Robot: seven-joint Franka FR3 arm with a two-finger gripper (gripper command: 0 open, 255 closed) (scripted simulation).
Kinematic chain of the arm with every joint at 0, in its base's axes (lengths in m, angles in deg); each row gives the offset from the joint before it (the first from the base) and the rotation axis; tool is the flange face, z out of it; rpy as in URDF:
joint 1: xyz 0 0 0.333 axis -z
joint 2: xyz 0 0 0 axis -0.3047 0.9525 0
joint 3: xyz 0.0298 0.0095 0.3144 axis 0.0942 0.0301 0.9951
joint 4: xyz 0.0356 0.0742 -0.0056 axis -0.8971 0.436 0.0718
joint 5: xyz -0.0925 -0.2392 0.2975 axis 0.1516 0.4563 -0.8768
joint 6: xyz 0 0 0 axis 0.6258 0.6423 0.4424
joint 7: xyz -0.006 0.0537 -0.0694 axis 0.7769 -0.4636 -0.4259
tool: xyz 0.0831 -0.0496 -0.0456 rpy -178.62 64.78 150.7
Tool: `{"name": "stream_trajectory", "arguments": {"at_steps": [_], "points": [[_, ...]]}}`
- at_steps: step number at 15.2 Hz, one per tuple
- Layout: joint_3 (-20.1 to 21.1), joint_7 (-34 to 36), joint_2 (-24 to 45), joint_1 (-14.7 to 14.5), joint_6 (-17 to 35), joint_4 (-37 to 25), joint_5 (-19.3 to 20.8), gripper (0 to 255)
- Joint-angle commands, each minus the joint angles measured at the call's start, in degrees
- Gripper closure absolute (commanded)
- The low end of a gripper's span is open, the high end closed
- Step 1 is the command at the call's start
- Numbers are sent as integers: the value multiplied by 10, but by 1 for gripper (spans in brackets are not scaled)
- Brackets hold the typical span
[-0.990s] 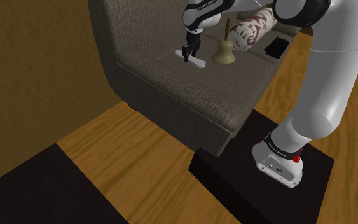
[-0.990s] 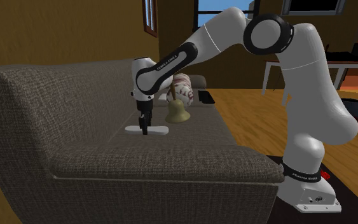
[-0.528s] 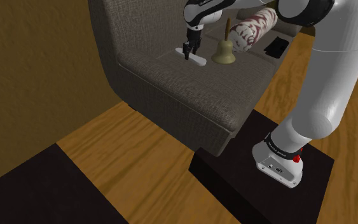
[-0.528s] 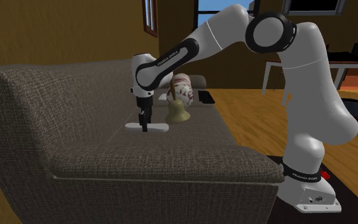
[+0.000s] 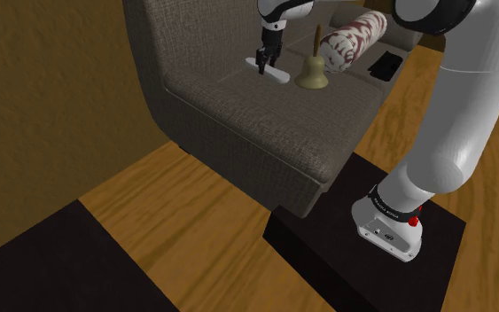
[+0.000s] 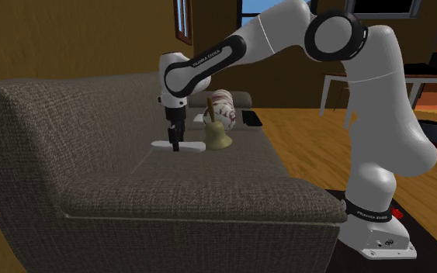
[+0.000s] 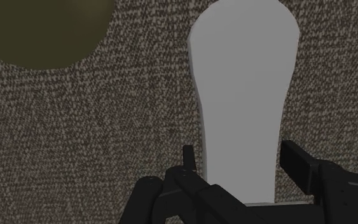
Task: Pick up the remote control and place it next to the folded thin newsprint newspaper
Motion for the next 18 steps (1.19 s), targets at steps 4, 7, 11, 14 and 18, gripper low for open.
{"name": "stream_trajectory", "arguments": {"at_steps": [4, 7, 11, 14, 18], "points": [[-1, 1, -13, 0, -35, -23, 2, 255], [-2, 2, -18, 0, -56, -38, 4, 255], [-13, -30, -48, 19, -43, 4, 5, 255], [-26, -63, -73, 38, -32, 39, 6, 255], [-45, -109, -99, 65, -21, 76, 7, 255]]}}
